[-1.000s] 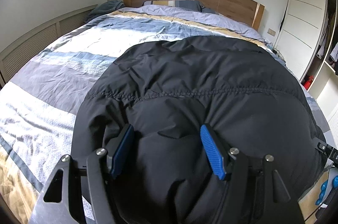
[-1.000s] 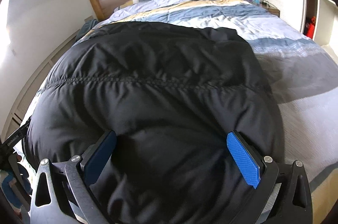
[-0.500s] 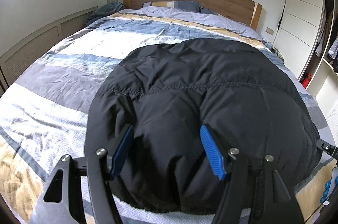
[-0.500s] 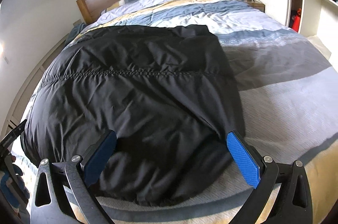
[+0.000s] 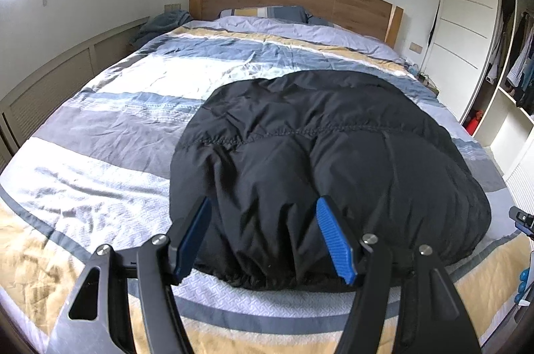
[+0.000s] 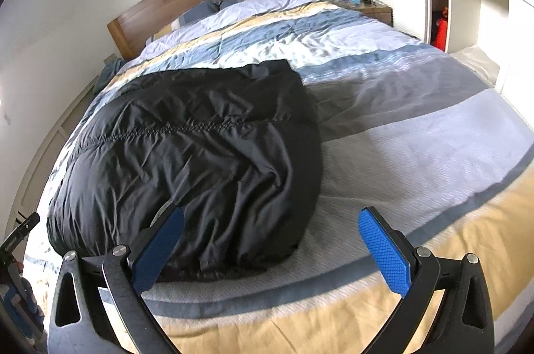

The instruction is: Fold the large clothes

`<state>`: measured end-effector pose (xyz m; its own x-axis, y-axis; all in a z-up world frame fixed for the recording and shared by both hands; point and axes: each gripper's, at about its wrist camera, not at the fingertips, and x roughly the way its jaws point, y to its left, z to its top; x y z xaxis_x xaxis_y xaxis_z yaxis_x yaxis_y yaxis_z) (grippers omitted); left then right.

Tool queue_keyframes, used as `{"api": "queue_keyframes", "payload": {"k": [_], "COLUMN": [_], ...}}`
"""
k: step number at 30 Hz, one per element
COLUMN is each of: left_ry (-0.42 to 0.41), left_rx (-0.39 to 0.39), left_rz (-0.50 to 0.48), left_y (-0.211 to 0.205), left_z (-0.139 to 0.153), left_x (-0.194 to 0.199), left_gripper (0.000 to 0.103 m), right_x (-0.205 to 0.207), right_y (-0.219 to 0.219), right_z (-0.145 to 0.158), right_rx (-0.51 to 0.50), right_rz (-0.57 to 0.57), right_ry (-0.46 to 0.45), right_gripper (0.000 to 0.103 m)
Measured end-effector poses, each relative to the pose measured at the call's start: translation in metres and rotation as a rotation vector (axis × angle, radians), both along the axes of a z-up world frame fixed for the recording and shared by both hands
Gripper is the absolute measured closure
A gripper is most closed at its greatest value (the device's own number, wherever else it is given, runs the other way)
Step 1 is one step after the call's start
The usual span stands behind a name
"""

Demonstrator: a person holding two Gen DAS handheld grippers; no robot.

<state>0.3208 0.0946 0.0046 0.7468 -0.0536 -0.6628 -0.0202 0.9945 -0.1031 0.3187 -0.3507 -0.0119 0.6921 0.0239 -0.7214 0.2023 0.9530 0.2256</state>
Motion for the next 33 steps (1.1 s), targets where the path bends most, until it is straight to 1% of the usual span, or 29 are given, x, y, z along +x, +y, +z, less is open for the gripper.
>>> {"api": "queue_keyframes", "payload": {"k": [4,6,11,14,15,18,21,23,26,29,33], "left_ry": [-0.015,-0.008,0.032,0.041,0.046,0.096,0.125,0.137,0.128,0.108,0.118], "left_rx": [0.006,-0.002,-0.036,-0.040,-0.042,-0.054,-0.097,-0.164,-0.276,-0.412,-0.550], "left_rz": [-0.007,-0.006,0.025,0.039,0.042,0.051,0.074,0.093,0.103,0.070,0.010], "left_y": [0.006,0.010,0.032,0.044,0.048,0.064,0.086,0.108,0.134,0.153,0.162], "left_z": [0.005,0.005,-0.004,-0.007,-0.009,-0.020,-0.032,-0.039,-0.045,-0.049,-0.059], "left_x": [-0.012,-0.014,-0.018,-0.018,-0.017,-0.008,-0.002,0.003,0.011,0.028,0.059], "left_gripper": [0.039,0.039,0.039,0.039,0.039,0.039,0.039,0.039,0.039,0.038,0.035], "right_x": [-0.015,-0.021,-0.032,-0.034,-0.033,-0.028,-0.021,-0.015,-0.002,0.014,0.043], "right_y": [-0.006,-0.008,-0.015,-0.018,-0.018,-0.017,-0.014,-0.012,-0.011,-0.011,-0.014], "right_z": [0.010,0.012,0.017,0.016,0.015,0.010,0.004,-0.001,-0.007,-0.010,-0.015], "right_rx": [-0.012,-0.020,-0.038,-0.029,-0.024,-0.009,0.005,0.013,0.024,0.041,0.089], "right_rz": [-0.011,-0.015,-0.031,-0.032,-0.028,-0.013,0.005,0.019,0.041,0.054,0.086], "right_ry": [-0.012,-0.011,-0.015,-0.015,-0.014,0.000,0.011,0.021,0.031,0.030,0.038], "right_gripper": [0.000,0.000,0.000,0.000,0.000,0.000,0.000,0.000,0.000,0.000,0.000]}}
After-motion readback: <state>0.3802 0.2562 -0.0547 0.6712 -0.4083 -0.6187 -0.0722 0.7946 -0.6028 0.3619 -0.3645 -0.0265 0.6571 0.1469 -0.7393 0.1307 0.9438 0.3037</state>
